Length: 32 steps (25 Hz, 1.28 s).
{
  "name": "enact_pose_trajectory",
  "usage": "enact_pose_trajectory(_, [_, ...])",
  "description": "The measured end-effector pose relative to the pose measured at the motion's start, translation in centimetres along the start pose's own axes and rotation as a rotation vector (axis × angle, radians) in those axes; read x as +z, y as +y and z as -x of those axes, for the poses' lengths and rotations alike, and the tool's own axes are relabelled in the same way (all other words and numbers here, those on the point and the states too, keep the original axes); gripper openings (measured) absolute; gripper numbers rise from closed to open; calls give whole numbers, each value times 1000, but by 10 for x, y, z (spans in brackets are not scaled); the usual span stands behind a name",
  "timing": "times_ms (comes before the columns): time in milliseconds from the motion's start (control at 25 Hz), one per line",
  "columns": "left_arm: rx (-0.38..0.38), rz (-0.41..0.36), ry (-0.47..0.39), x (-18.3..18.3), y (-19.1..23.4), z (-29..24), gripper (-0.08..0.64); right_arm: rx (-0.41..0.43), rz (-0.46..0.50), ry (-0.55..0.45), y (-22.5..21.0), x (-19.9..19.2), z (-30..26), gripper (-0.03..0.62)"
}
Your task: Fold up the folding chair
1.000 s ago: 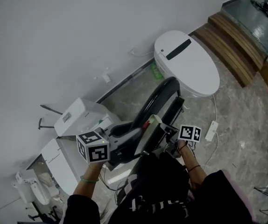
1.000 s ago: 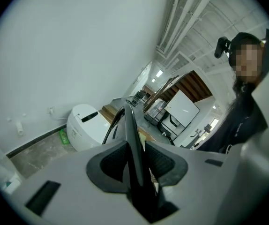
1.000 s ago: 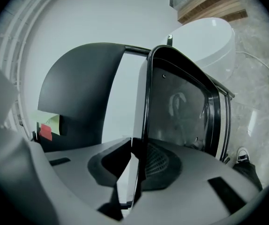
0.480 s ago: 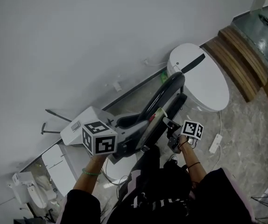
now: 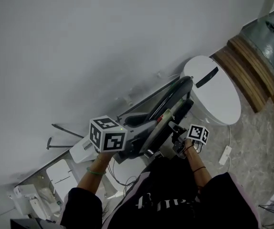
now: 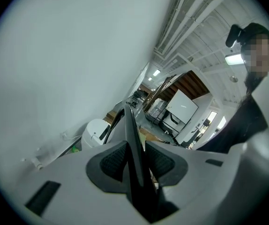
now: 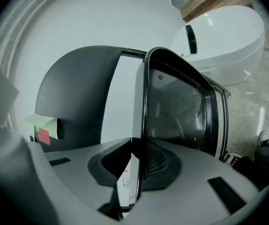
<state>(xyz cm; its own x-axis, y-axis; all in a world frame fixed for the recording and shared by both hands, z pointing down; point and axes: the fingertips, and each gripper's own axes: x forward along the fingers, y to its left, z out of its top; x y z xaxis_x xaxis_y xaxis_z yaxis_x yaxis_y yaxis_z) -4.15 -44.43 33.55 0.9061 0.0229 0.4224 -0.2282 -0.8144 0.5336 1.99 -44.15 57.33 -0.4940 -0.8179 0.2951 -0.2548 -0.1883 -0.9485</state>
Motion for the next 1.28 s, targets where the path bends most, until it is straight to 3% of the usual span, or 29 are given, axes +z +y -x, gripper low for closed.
enact_pose_trajectory(280, [56, 60, -10, 37, 93, 2, 117, -38, -2, 64, 0, 39, -84, 70])
enact_pose_trajectory(600, [138, 57, -38, 57, 105, -2, 118, -3, 24, 142, 9, 61, -117, 71])
enact_pose_trajectory(880, [195, 86, 2, 101, 192, -22, 117, -33, 4, 197, 5, 120, -197, 71])
enact_pose_trajectory(1280, [235, 142, 49, 127, 259, -53, 117, -105, 0, 237, -17, 173, -250, 72])
